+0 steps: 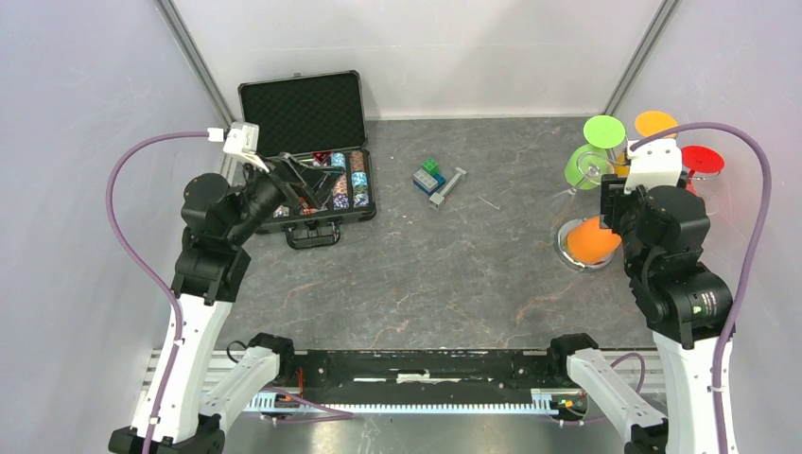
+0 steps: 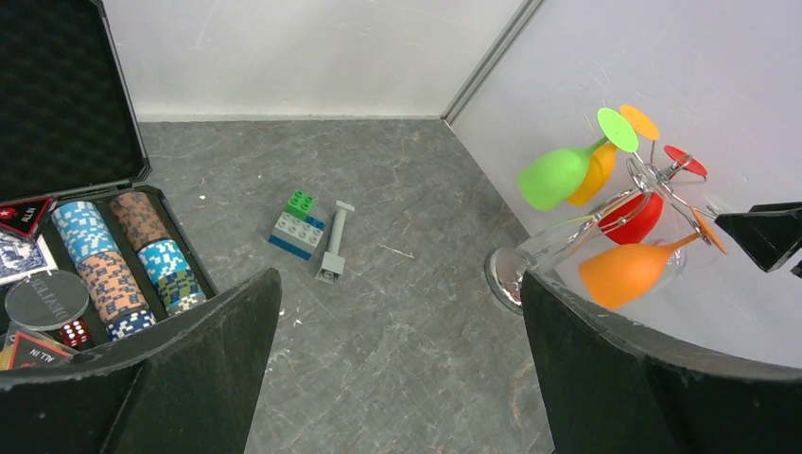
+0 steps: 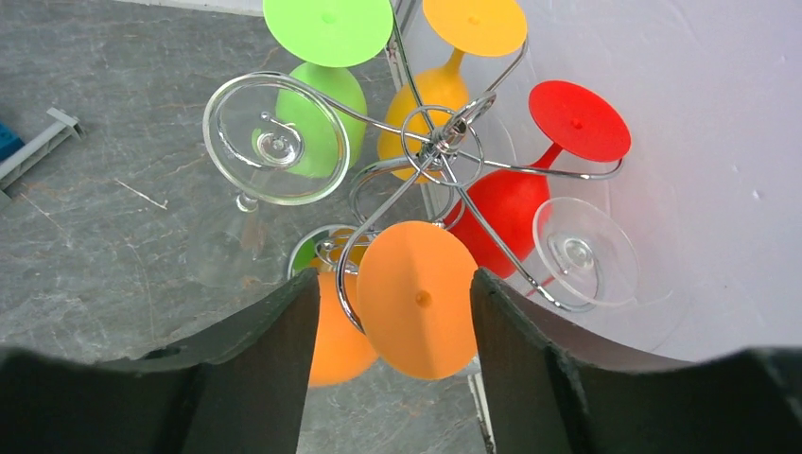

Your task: Take the wine glass off the wine glass rack

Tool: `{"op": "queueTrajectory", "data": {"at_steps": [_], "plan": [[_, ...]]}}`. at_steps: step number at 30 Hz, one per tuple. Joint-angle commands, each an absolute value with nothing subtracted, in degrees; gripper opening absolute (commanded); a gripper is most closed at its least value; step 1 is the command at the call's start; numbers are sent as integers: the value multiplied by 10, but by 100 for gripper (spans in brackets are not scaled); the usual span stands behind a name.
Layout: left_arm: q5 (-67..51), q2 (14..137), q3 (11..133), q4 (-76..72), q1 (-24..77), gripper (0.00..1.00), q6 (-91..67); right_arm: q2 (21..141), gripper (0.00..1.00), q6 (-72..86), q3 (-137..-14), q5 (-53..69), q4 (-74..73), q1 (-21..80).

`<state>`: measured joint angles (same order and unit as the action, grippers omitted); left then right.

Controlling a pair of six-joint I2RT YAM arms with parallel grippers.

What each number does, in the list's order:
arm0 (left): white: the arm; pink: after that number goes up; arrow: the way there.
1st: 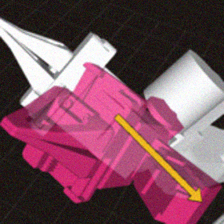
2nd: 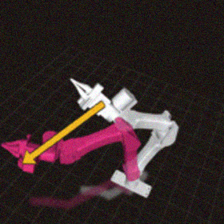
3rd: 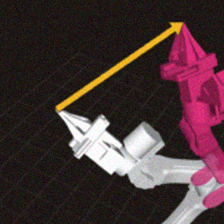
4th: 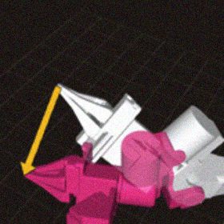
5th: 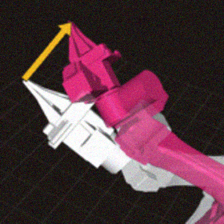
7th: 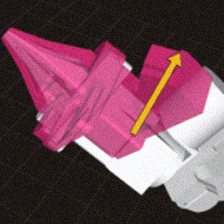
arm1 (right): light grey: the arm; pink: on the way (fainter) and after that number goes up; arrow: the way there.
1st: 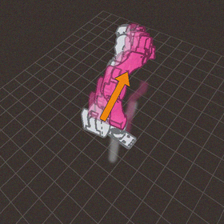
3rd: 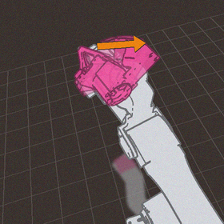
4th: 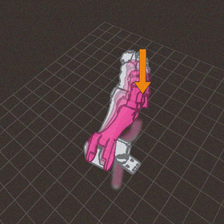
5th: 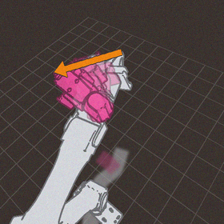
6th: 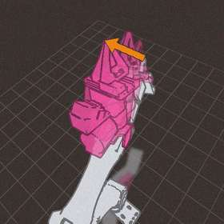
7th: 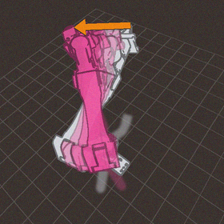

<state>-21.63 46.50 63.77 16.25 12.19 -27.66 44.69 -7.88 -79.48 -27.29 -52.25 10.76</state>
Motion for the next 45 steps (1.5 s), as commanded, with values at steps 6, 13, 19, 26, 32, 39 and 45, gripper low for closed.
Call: {"op": "queueTrajectory", "data": {"at_steps": [6,13,19,26,32,39,45], "plan": [[-225,448,632,141,119,100,-297,447,65,-77,-764,-293,-516,117],[-220,444,630,141,119,100,-293,454,43,-65,-763,-335,-518,117],[-213,430,620,129,119,100,-291,454,35,-66,-759,-341,-519,118],[-213,428,616,124,119,100,-291,454,34,-71,-752,-365,-525,122],[-213,427,614,124,119,100,-290,452,19,-84,-749,-397,-533,132],[-205,425,616,129,119,100,-286,459,18,-110,-757,-400,-537,137],[-201,428,615,129,119,100,-286,468,23,-144,-758,-388,-549,142]]}}
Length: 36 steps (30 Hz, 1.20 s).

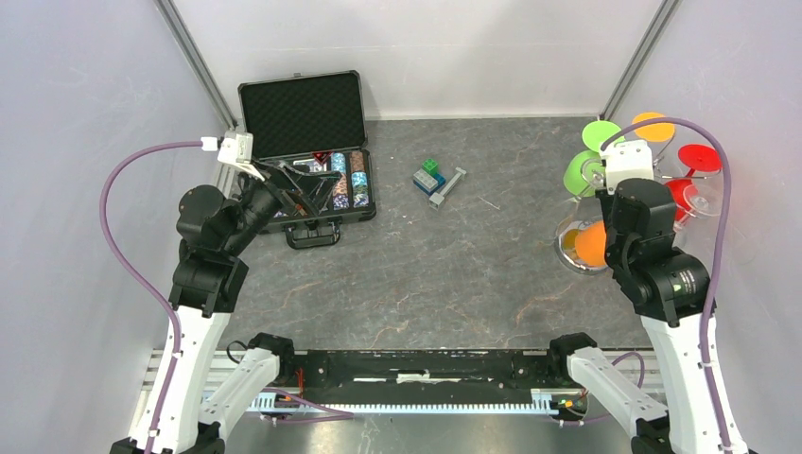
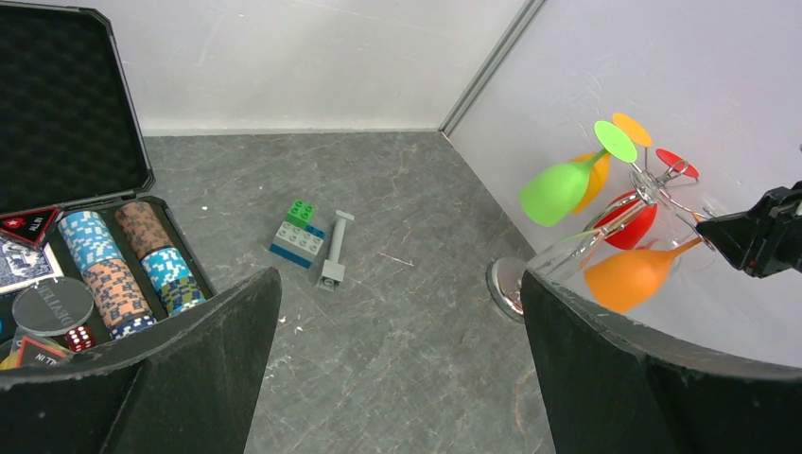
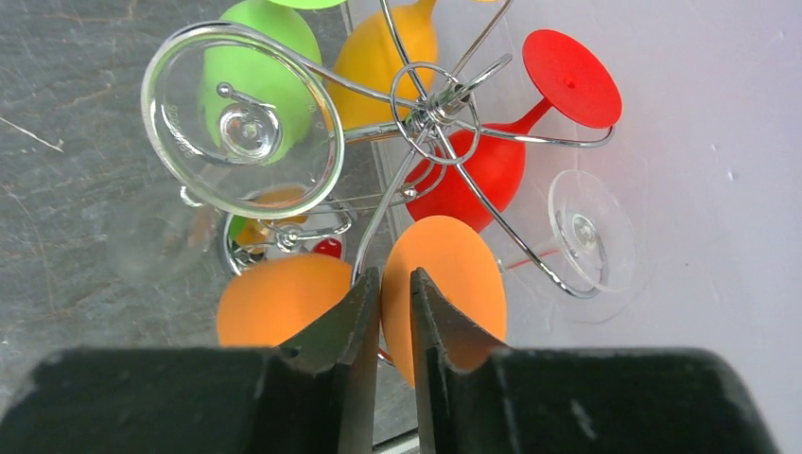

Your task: Take the wine glass off the wine glass rack

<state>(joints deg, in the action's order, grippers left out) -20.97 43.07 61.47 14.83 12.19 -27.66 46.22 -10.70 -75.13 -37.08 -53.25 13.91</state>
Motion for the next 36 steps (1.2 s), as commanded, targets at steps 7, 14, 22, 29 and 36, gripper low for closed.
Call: {"op": "queueTrajectory", "data": {"at_steps": [7,14,22,29,36], "plan": [[-199,432,614,129,119,100,-287,470,28,-188,-762,-408,-552,144],[-197,432,613,129,119,100,-286,484,22,-207,-761,-414,-553,148],[-190,431,610,129,119,100,-284,498,0,-201,-779,-416,-559,155],[-185,434,608,129,119,100,-284,507,0,-202,-798,-422,-566,161],[-177,434,608,130,119,100,-282,514,0,-207,-826,-424,-583,171]]}}
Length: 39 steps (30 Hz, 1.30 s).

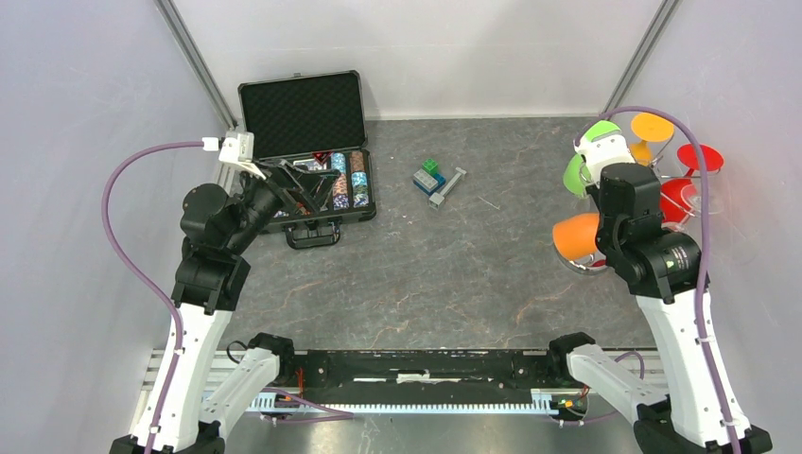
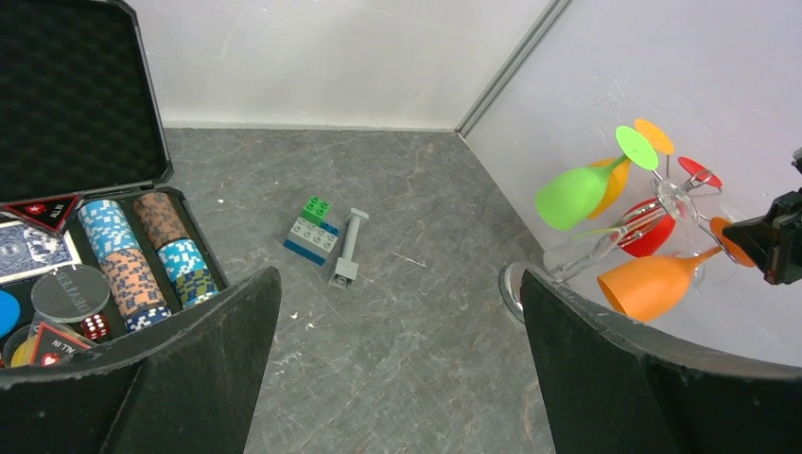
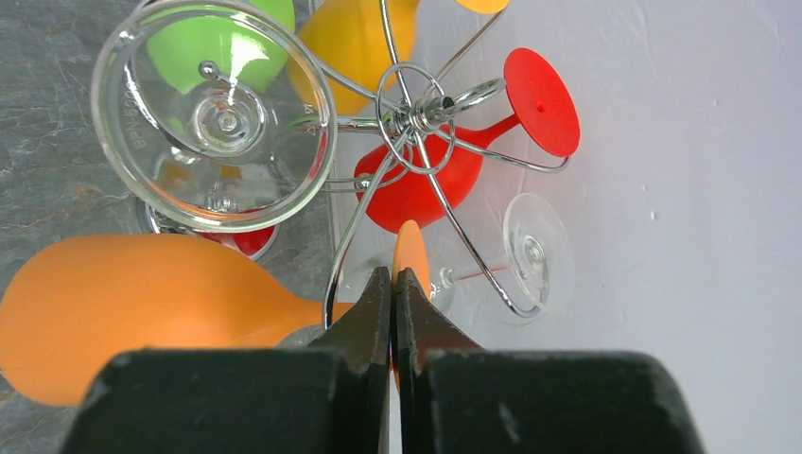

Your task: Take the wine glass off the wine glass rack

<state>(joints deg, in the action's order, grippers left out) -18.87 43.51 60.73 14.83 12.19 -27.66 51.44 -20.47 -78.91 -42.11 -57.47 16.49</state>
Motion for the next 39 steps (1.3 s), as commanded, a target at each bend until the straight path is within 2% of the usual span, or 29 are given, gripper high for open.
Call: {"op": "queueTrajectory", "data": {"at_steps": [1,15,21,26,39], "plan": [[-176,433,608,130,119,100,-282,514,0,-208,-831,-419,-585,173],[-170,435,609,130,119,100,-281,508,0,-212,-837,-339,-574,186],[-170,435,609,130,119,100,-281,520,0,-219,-835,-373,-556,187],[-169,435,608,130,119,100,-280,536,0,-233,-800,-471,-530,192],[-167,431,607,133,119,100,-278,505,0,-289,-739,-579,-453,192]]}}
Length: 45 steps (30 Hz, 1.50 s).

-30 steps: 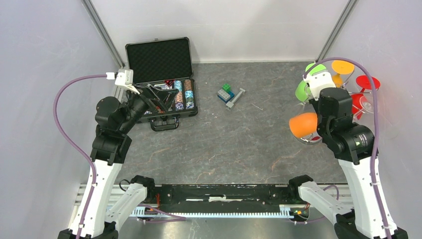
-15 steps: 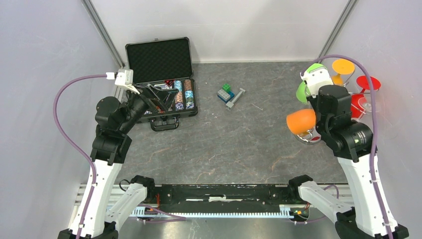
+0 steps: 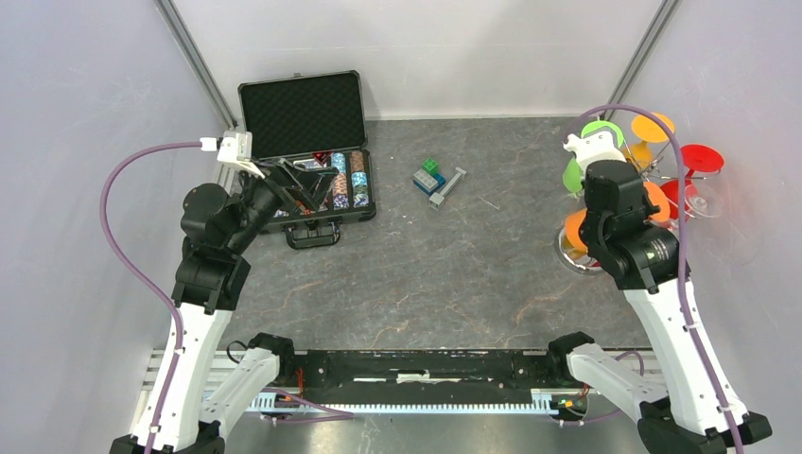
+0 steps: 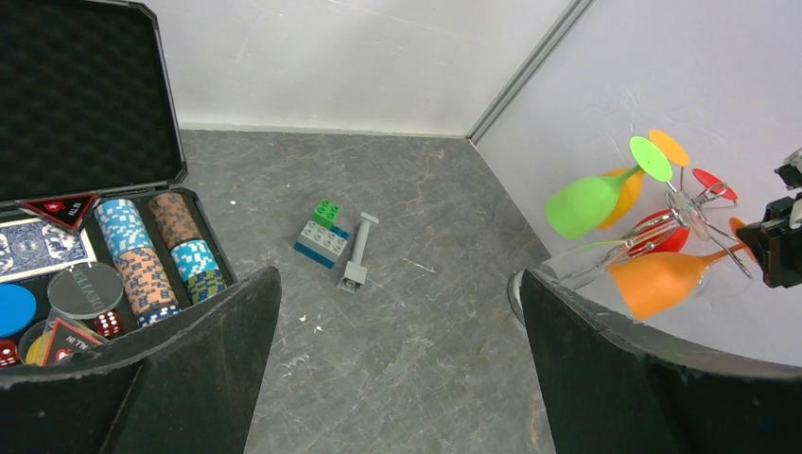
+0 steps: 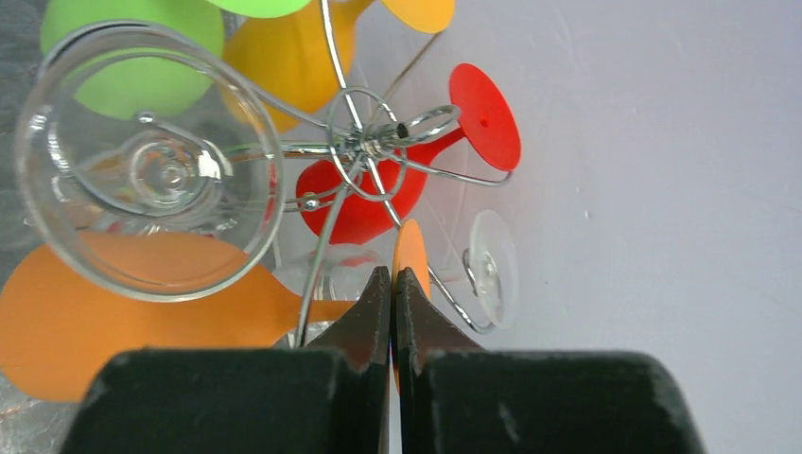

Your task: Take the wine glass off the wine glass rack

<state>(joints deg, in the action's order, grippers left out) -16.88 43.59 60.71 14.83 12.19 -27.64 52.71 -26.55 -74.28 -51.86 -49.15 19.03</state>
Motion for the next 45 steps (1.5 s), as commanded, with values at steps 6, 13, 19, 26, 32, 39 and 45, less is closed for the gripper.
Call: {"op": "queueTrajectory", "data": {"at_steps": [6,13,19,26,32,39,45], "plan": [[-169,429,607,133,119,100,-279,486,0,-285,-743,-584,-479,192],[-184,430,608,126,119,100,-292,441,0,-257,-746,-485,-525,192],[-202,434,610,120,119,100,-307,396,0,-246,-733,-373,-534,192],[-233,447,613,123,119,100,-334,355,0,-236,-755,-210,-521,193],[-277,465,618,135,119,100,-356,346,0,-165,-756,13,-423,193],[-345,441,573,92,119,100,-410,354,0,-35,-645,189,-171,193],[-409,429,559,44,119,100,-470,378,0,112,-520,228,91,193]]}}
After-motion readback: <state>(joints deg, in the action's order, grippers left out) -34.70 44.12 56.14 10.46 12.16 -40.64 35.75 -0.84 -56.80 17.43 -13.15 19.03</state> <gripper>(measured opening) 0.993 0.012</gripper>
